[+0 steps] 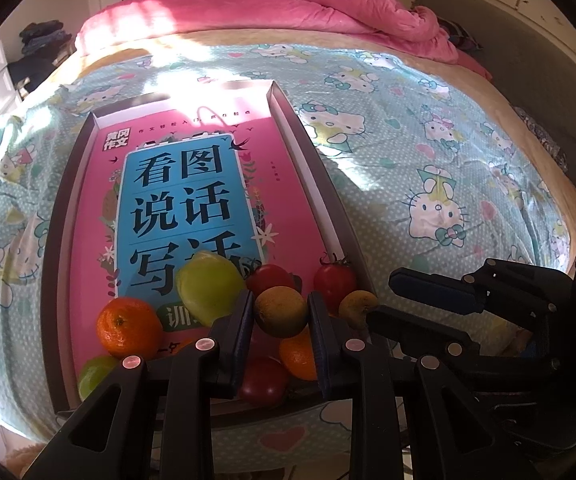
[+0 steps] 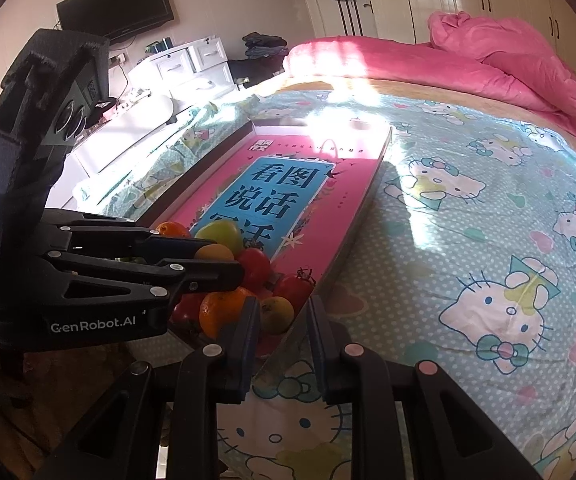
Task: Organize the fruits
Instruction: 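Lower the yellow fruits among the fruit on the workbook and open both tools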
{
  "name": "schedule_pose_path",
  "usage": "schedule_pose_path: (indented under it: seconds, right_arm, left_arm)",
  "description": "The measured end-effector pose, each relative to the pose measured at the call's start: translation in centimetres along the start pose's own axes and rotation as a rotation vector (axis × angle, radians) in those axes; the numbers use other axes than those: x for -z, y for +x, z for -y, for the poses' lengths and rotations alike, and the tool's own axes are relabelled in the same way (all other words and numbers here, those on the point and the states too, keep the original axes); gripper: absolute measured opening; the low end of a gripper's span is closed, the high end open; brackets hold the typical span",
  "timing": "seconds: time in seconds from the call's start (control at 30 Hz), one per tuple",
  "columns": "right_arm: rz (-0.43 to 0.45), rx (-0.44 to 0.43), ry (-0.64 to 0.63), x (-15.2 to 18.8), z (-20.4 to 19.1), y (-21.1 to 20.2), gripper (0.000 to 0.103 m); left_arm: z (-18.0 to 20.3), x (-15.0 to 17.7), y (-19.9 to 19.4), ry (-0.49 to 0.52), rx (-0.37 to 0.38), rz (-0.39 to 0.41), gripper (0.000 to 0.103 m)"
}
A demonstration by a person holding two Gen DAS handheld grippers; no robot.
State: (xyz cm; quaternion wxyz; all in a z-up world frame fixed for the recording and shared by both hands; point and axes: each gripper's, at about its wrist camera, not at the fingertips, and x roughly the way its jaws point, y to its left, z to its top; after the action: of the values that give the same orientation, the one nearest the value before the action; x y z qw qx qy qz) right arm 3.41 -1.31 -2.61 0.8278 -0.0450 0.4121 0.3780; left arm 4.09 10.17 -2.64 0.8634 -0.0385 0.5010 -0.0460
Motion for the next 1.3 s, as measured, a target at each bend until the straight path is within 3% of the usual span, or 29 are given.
schedule_pose_path:
  seconds: [0.67, 0.83, 1.0, 1.3]
  right_arm:
    - [0.002, 0.028, 0.005, 0.03, 0.42, -0.38, 0.037]
    - [0.008, 0.036, 0.005, -0.03, 0.52, -0.47, 0.039]
    - [0.012, 0.043, 0.003, -0.02, 0.5, -0.56, 0.043]
    - [0.021, 0.08, -0.01, 0.07, 0.81, -0.89, 0.047]
  left_arm:
    - [0.11, 0.01, 0.08, -0.006, 0.004, 0.001, 0.032]
    - [0.15, -0.06, -0.06, -0.007, 0.007, 0.005, 0.038]
    - [0.31, -0.14, -0.4, -0.007, 0.007, 0.02, 0.055]
    - [0.02, -0.22, -0.72, -0.025, 0.005, 0.032, 0.064]
